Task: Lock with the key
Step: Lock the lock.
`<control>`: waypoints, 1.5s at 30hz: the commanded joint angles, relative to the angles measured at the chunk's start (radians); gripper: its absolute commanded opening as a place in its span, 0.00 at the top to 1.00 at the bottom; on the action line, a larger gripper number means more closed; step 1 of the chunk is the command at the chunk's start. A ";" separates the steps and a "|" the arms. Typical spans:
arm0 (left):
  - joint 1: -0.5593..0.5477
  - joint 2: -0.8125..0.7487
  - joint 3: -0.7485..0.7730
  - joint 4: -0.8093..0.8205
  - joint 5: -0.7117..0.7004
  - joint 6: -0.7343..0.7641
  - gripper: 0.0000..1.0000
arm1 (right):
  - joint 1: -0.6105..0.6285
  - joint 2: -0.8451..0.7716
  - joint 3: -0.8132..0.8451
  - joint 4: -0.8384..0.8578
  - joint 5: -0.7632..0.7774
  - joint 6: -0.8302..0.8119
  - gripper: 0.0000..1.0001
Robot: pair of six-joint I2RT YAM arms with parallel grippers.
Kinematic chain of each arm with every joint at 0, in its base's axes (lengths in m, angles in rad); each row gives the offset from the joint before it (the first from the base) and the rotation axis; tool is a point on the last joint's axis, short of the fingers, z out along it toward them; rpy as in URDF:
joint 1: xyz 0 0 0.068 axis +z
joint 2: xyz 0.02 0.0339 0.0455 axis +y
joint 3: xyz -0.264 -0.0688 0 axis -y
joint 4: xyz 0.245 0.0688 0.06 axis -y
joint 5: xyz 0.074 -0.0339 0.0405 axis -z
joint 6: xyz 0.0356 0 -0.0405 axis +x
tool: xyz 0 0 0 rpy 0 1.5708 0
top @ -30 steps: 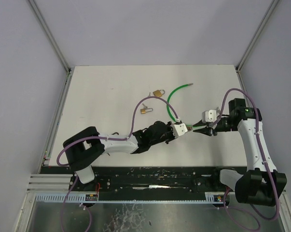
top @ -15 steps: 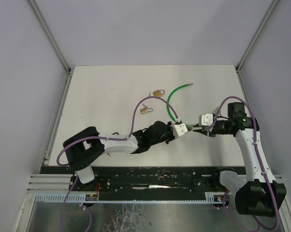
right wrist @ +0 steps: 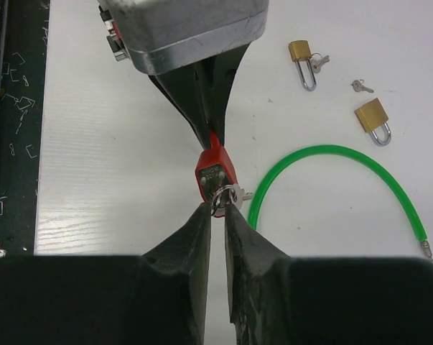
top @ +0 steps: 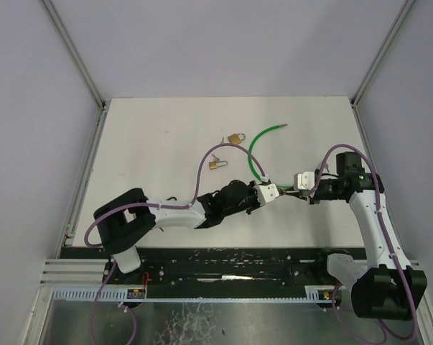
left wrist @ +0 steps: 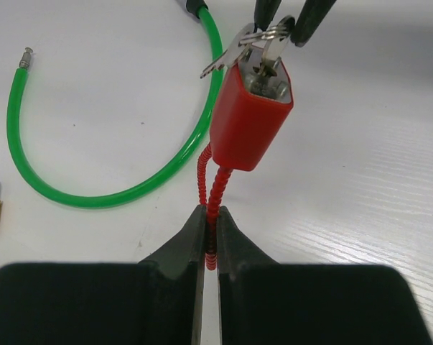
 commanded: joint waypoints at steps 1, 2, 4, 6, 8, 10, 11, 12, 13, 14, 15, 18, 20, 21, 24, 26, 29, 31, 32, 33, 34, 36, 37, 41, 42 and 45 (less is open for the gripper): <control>0.000 -0.028 0.002 0.098 0.013 0.002 1.00 | 0.014 -0.003 -0.002 -0.035 -0.015 -0.064 0.82; 0.000 -0.028 0.004 0.097 0.014 0.003 1.00 | 0.016 -0.006 -0.004 -0.035 -0.013 -0.070 0.83; 0.000 -0.028 0.005 0.096 0.017 0.001 1.00 | 0.021 -0.009 -0.008 -0.030 -0.005 -0.078 0.87; 0.000 -0.029 0.004 0.093 0.023 0.001 1.00 | 0.026 -0.012 -0.012 -0.032 0.009 -0.098 0.95; 0.002 -0.031 0.003 0.092 0.037 0.000 1.00 | 0.028 -0.017 -0.017 -0.059 0.021 -0.178 1.00; 0.006 -0.033 0.004 0.081 0.072 -0.004 1.00 | 0.029 -0.029 -0.021 -0.084 0.040 -0.261 1.00; 0.012 -0.033 0.010 0.070 0.096 -0.011 1.00 | 0.028 -0.035 -0.021 -0.096 0.054 -0.304 1.00; 0.017 -0.032 0.014 0.056 0.122 -0.017 1.00 | 0.029 -0.042 -0.019 -0.108 0.071 -0.351 1.00; 0.022 -0.030 0.024 0.041 0.152 -0.022 1.00 | 0.028 -0.048 -0.017 -0.120 0.086 -0.391 1.00; 0.029 -0.027 0.033 0.027 0.180 -0.028 1.00 | 0.029 -0.054 -0.015 -0.128 0.104 -0.432 1.00; 0.033 -0.025 0.037 0.015 0.208 -0.034 1.00 | 0.029 -0.060 -0.014 -0.139 0.119 -0.475 1.00; 0.053 -0.013 0.061 -0.025 0.295 -0.053 1.00 | 0.029 -0.072 -0.009 -0.177 0.170 -0.616 1.00; 0.065 -0.004 0.080 -0.054 0.363 -0.070 1.00 | 0.029 -0.081 -0.001 -0.187 0.191 -0.668 1.00; 0.073 0.001 0.089 -0.065 0.391 -0.078 1.00 | 0.029 -0.083 0.006 -0.190 0.199 -0.674 1.00; 0.091 0.014 0.109 -0.091 0.462 -0.103 1.00 | 0.028 -0.079 0.034 -0.213 0.210 -0.696 1.00; 0.106 0.021 0.119 -0.100 0.510 -0.127 1.00 | 0.029 -0.072 0.056 -0.241 0.203 -0.709 1.00; 0.118 0.023 0.122 -0.098 0.544 -0.141 1.00 | 0.029 -0.060 0.078 -0.261 0.182 -0.706 1.00; 0.119 0.024 0.120 -0.098 0.540 -0.143 1.00 | 0.028 -0.062 0.083 -0.246 0.163 -0.665 1.00; 0.120 0.025 0.121 -0.098 0.537 -0.142 1.00 | 0.029 -0.062 0.086 -0.237 0.148 -0.635 0.98; 0.120 0.025 0.122 -0.098 0.529 -0.143 1.00 | 0.028 -0.064 0.085 -0.226 0.133 -0.599 0.91; 0.120 0.026 0.120 -0.098 0.518 -0.143 1.00 | 0.028 -0.068 0.083 -0.210 0.123 -0.557 0.82; 0.121 0.025 0.119 -0.095 0.493 -0.144 1.00 | 0.028 -0.087 0.072 -0.173 0.114 -0.471 0.70; 0.119 0.023 0.115 -0.091 0.482 -0.143 1.00 | 0.027 -0.107 0.061 -0.136 0.111 -0.399 0.67; 0.117 0.003 0.086 -0.049 0.416 -0.145 1.00 | 0.017 -0.235 -0.034 0.120 0.103 -0.021 0.59; 0.116 -0.003 0.076 -0.035 0.394 -0.144 1.00 | 0.011 -0.267 -0.057 0.193 0.105 0.095 0.57; 0.104 -0.024 0.040 0.019 0.327 -0.129 1.00 | -0.009 -0.317 -0.096 0.396 0.096 0.507 0.55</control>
